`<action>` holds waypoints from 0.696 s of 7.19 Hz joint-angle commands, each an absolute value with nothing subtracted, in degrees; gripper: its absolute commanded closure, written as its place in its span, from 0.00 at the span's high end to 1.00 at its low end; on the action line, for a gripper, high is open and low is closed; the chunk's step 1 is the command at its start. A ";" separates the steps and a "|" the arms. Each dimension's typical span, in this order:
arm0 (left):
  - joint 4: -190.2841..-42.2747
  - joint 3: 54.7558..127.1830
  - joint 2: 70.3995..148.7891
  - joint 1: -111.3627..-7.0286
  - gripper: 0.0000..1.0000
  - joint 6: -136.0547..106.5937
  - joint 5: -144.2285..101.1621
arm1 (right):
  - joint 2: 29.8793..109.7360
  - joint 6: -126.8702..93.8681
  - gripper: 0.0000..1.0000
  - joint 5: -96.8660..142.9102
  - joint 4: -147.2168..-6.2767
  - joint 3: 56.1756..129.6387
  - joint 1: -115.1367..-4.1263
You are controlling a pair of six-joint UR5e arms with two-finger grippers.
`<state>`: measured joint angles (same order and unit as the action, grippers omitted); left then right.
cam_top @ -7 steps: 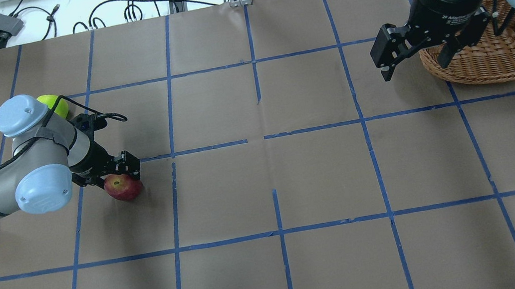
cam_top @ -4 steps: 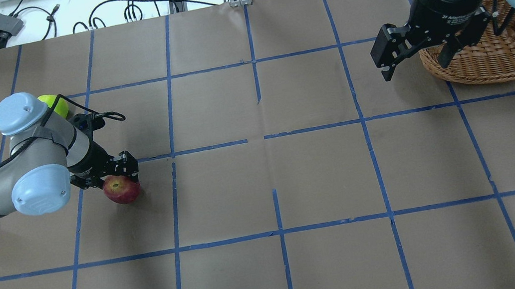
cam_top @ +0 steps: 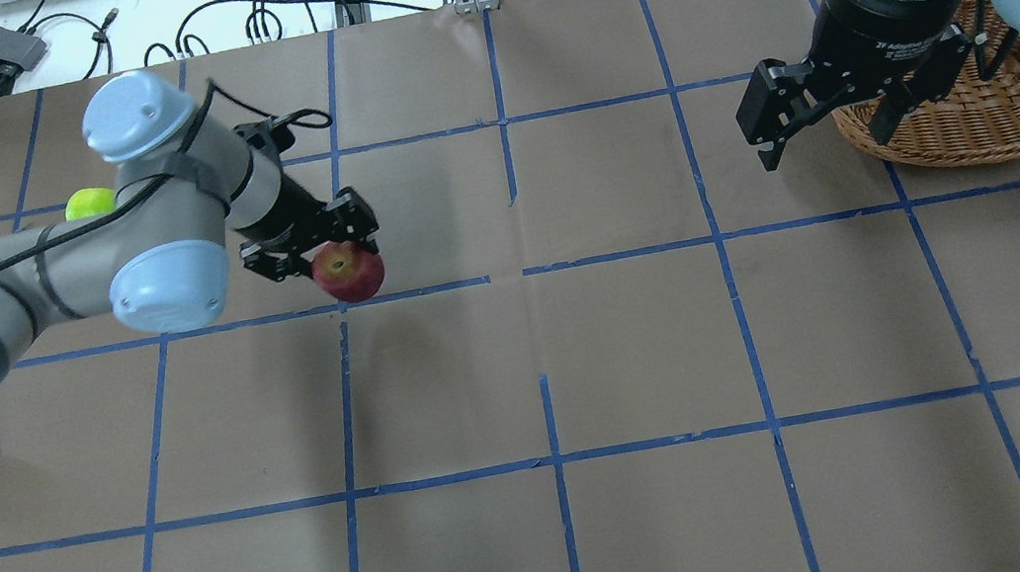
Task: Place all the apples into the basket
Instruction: 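Carry the red apple with the left gripper to the table center and release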
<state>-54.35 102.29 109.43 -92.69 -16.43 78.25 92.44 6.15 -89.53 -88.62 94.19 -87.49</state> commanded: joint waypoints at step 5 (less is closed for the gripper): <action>-51.16 93.86 120.49 -107.13 0.86 -29.80 78.31 | 87.54 5.97 1.00 -89.21 -93.78 94.39 -87.36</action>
<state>-51.62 93.49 119.83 -105.78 -29.83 78.25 88.18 6.05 -89.42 -93.54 94.39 -87.37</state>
